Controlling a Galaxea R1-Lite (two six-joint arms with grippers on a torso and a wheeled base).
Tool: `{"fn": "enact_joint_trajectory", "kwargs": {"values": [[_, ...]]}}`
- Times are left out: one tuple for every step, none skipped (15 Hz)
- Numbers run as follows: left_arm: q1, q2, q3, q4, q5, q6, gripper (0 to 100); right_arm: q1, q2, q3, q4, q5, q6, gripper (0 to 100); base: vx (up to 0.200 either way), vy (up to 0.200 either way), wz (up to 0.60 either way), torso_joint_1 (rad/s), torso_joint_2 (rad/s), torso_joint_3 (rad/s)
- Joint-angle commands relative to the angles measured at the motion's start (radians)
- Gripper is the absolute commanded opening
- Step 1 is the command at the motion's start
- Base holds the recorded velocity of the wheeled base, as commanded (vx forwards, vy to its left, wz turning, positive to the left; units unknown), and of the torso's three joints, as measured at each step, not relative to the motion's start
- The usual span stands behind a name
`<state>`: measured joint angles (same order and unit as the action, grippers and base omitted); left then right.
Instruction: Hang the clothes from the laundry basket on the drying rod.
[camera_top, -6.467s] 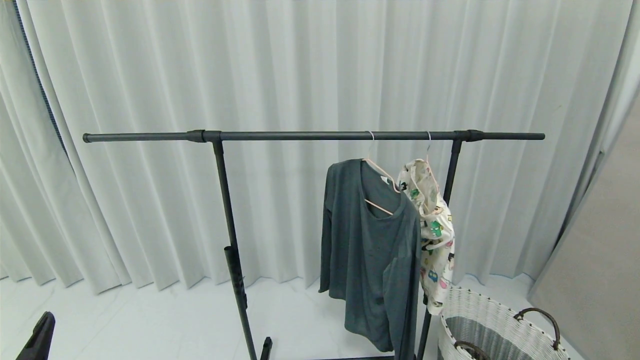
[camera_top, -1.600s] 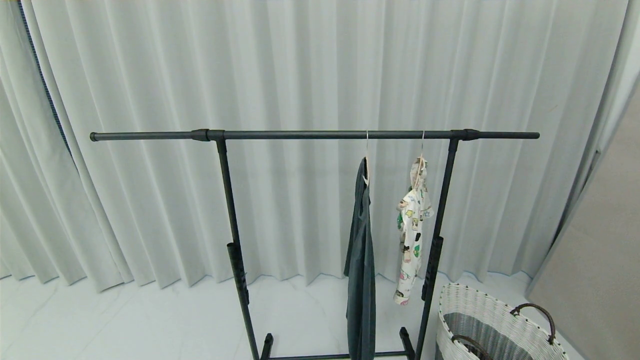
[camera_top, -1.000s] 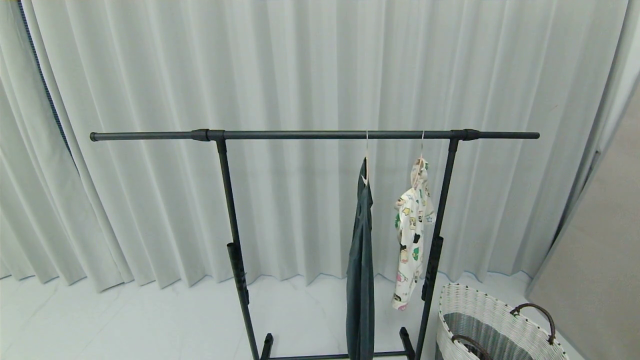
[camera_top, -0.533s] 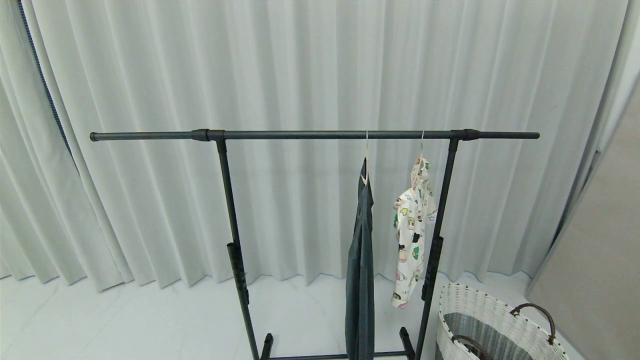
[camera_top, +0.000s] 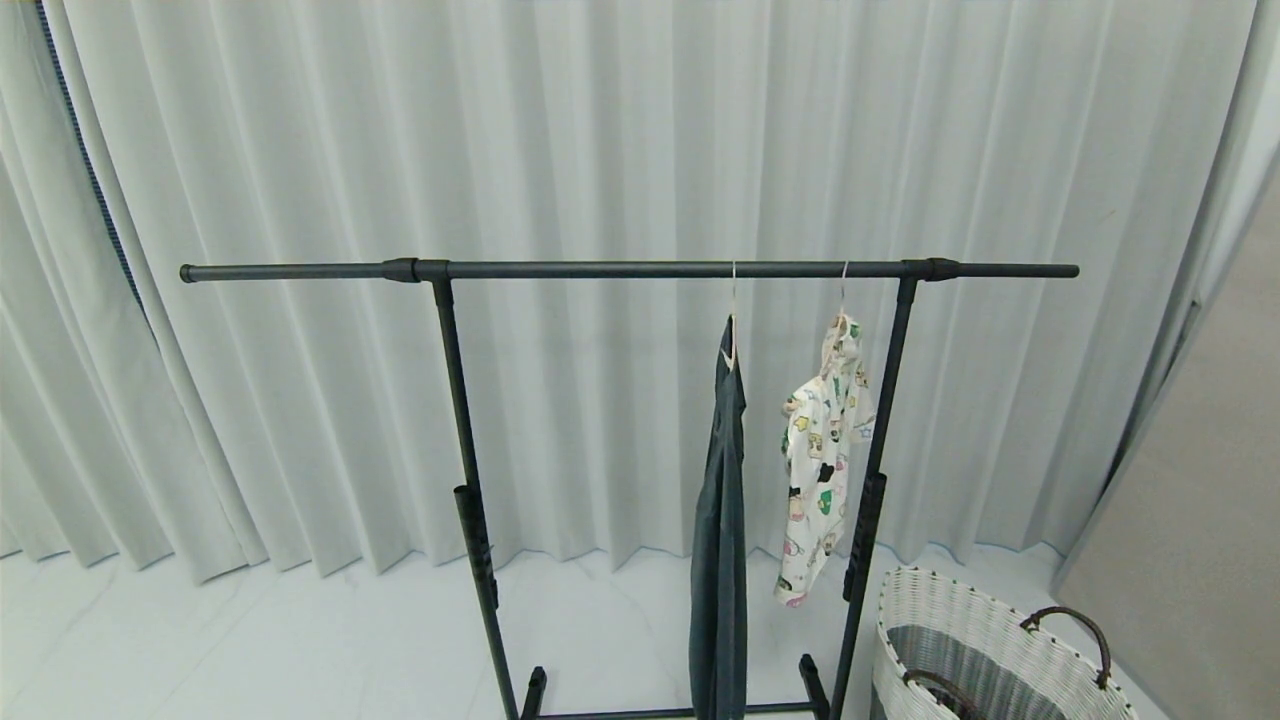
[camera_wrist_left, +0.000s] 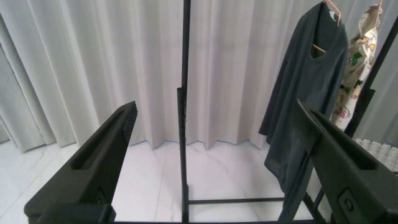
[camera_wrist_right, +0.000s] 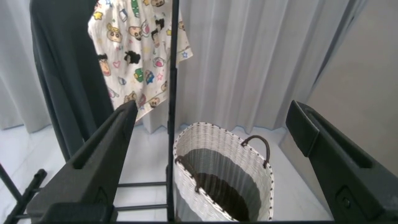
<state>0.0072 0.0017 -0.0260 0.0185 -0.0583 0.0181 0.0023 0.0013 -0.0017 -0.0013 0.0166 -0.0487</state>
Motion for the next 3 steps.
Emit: {"fn": "enact_joint_trajectory", "kwargs": {"values": [[0.0, 0.0, 0.0, 0.0, 0.0, 0.0, 100, 0.001, 0.0, 0.0, 0.0, 0.0, -0.005, 100, 0.0, 0.0, 0.0, 0.0, 0.0, 0.0], [0.0, 0.0, 0.0, 0.0, 0.0, 0.0, 100, 0.001, 0.0, 0.0, 0.001, 0.002, -0.01, 100, 0.0, 0.0, 0.0, 0.0, 0.0, 0.0], [0.0, 0.0, 0.0, 0.0, 0.0, 0.0, 100, 0.001, 0.0, 0.002, 0.001, 0.0, -0.023, 100, 0.0, 0.0, 0.0, 0.0, 0.0, 0.0]]}}
